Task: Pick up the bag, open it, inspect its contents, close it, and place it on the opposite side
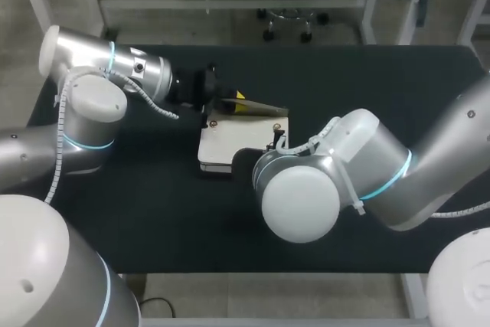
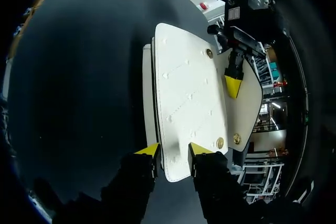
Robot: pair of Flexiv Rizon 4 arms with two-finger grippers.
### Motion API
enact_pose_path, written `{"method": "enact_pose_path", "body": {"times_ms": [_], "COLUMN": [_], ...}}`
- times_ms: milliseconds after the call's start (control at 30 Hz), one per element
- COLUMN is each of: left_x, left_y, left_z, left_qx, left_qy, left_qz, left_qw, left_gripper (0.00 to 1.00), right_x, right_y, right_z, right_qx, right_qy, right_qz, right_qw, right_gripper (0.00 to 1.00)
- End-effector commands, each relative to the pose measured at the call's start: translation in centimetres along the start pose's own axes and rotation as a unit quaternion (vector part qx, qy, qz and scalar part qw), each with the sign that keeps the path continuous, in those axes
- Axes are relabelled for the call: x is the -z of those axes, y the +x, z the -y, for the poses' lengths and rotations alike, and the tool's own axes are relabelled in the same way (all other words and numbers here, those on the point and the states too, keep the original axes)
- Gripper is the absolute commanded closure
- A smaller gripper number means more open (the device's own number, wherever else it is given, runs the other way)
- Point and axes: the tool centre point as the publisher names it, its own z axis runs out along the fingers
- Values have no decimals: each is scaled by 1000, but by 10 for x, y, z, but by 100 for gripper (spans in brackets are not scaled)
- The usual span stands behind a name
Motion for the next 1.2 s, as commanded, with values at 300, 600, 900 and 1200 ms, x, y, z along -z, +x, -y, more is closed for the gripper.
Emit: {"method": "enact_pose_path", "body": {"times_ms": [300,600,900,1200], "left_x": [-4,-9,-12,-14], "left_y": [-1,1,4,5], "left_z": [-4,-10,-14,-12], "left_qx": [7,10,8,4], "left_qy": [-1,-6,-8,-6], "left_qz": [-10,-23,-31,-34], "left_qw": [1000,1000,999,999], "left_gripper": [100,100,100,100], "right_x": [-17,-16,-13,-15], "right_y": [5,3,1,3], "right_z": [7,14,16,15], "right_qx": [0,-12,-16,-14], "right_qy": [-39,-46,-51,-57], "right_qz": [59,72,84,83], "right_qw": [997,996,995,995], "right_gripper": [80,79,82,89]}}
